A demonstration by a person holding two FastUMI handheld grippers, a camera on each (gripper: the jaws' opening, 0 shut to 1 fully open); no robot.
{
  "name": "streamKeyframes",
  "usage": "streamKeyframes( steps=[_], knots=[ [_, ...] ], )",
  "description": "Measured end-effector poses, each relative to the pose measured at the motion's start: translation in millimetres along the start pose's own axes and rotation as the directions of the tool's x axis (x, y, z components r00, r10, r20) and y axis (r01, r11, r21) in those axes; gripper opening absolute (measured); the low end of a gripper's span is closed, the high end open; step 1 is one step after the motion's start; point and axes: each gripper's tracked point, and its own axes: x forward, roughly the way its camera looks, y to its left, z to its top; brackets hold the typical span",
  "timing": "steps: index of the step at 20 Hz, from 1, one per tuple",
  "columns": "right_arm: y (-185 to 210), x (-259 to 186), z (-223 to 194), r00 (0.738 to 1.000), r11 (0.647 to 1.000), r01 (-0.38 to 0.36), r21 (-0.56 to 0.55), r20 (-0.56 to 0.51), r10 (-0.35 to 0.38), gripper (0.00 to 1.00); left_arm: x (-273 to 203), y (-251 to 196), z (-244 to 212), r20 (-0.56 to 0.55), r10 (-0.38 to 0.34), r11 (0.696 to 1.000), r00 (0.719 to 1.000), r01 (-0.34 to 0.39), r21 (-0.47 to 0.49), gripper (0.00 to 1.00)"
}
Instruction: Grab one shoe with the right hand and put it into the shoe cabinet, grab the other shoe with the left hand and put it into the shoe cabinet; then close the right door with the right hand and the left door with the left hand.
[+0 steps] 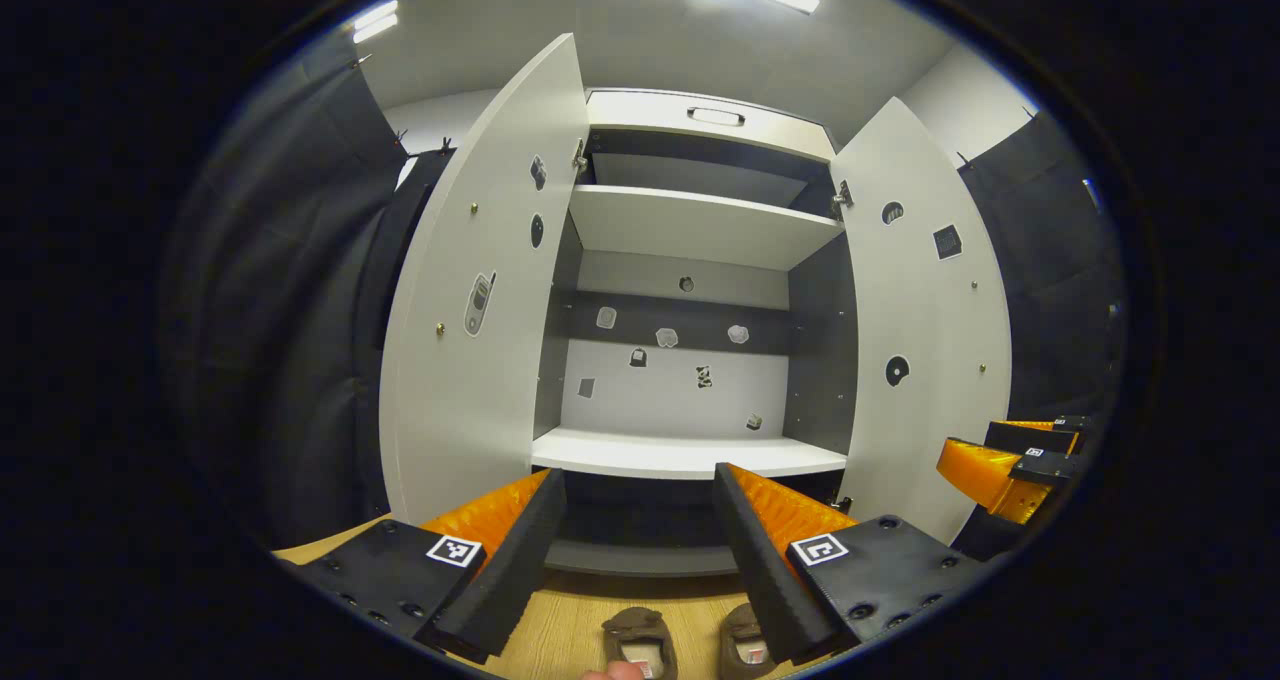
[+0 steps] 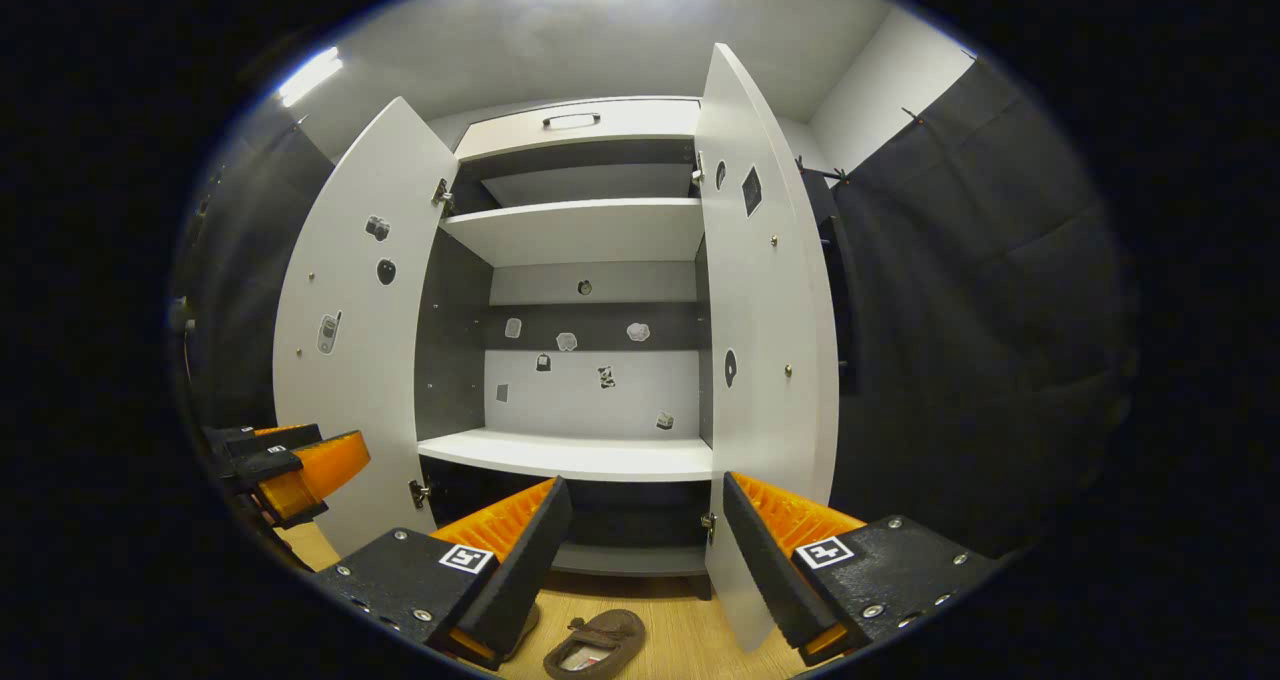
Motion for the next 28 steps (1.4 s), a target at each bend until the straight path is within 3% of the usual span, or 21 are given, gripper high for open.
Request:
streamKeyframes(
  steps=[17, 24, 28],
  knots=[
    [4.8, 10.9, 15.2, 0.999, 0.999, -0.006, -0.033, 0.041, 0.007, 0.94, -8.4, 4.5, 5.0, 0.004, 0.015, 1.000, 1.000, -0.015, -0.012, 0.96],
    [16.0, 44.7, -54.7, 0.991, 0.999, -0.036, -0.002, -0.126, 0.035, 0.94, -16.8, 11.5, 4.0, -0.002, 0.034, 0.999, 0.999, -0.034, 0.000, 0.96],
    [22.0, 53.4, -128.6, 0.962, 0.998, -0.054, -0.033, -0.270, 0.043, 0.94, -19.8, 15.7, 0.8, -0.015, 0.046, 0.999, 0.999, -0.046, -0.004, 0.96]
  ],
)
